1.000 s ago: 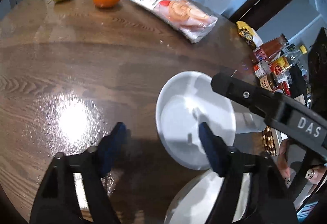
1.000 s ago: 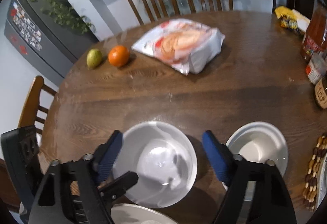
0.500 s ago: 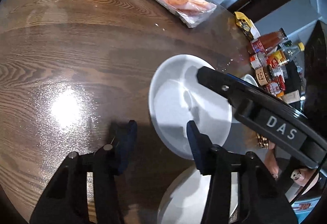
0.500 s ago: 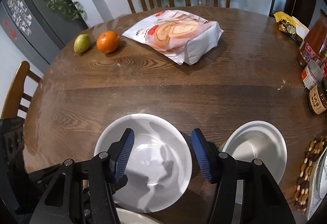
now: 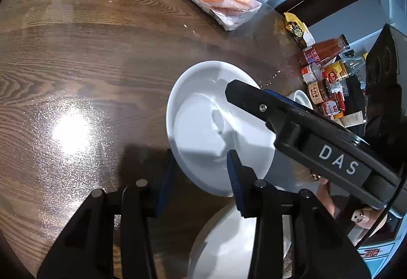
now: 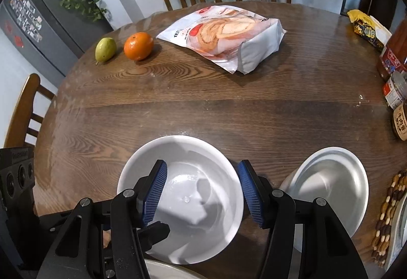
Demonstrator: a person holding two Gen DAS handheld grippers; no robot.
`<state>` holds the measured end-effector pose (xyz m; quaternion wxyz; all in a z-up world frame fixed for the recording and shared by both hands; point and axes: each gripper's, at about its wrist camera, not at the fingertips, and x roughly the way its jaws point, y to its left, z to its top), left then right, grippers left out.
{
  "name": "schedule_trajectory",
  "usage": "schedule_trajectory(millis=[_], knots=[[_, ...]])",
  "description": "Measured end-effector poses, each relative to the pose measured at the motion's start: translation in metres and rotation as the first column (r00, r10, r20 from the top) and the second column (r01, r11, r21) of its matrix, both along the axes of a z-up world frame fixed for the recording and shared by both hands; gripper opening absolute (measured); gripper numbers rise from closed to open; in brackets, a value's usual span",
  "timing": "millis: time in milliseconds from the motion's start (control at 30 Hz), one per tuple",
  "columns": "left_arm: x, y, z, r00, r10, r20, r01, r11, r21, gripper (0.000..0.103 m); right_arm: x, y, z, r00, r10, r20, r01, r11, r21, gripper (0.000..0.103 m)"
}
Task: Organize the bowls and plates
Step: 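Lift the smaller white bowl with both grippers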
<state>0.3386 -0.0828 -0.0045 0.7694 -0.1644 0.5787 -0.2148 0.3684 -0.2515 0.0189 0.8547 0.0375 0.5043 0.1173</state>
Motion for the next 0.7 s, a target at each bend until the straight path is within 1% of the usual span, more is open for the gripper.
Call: schedule_trajectory(millis=[133,333,500,700], knots=[[-0.001,0.004,0.004,0.999,0.019,0.026,-0.02,0.999,0.033,0.039,0.001,0.001,-0.001,1.0,0.015,0.004,-0.015,1.0,0.027,0.061],[-0.003,0.011,0.014,0.998,0.038,0.059,-0.04,0.999,0.036,0.039,-0.003,0.004,0.007,0.999,0.036,0.04,-0.039,0.998,0.057,0.061],[-0.01,0.013,0.028,0.99,0.052,0.128,-0.057,0.998,0.041,0.04,-0.01,0.006,0.018,0.996,0.039,0.085,-0.045,0.996,0.075,0.061],[-0.019,0.012,0.042,0.973,0.065,0.221,-0.083,0.994,0.07,0.04,-0.021,0.013,0.033,0.986,0.049,0.159,-0.058,0.997,0.05,0.061]])
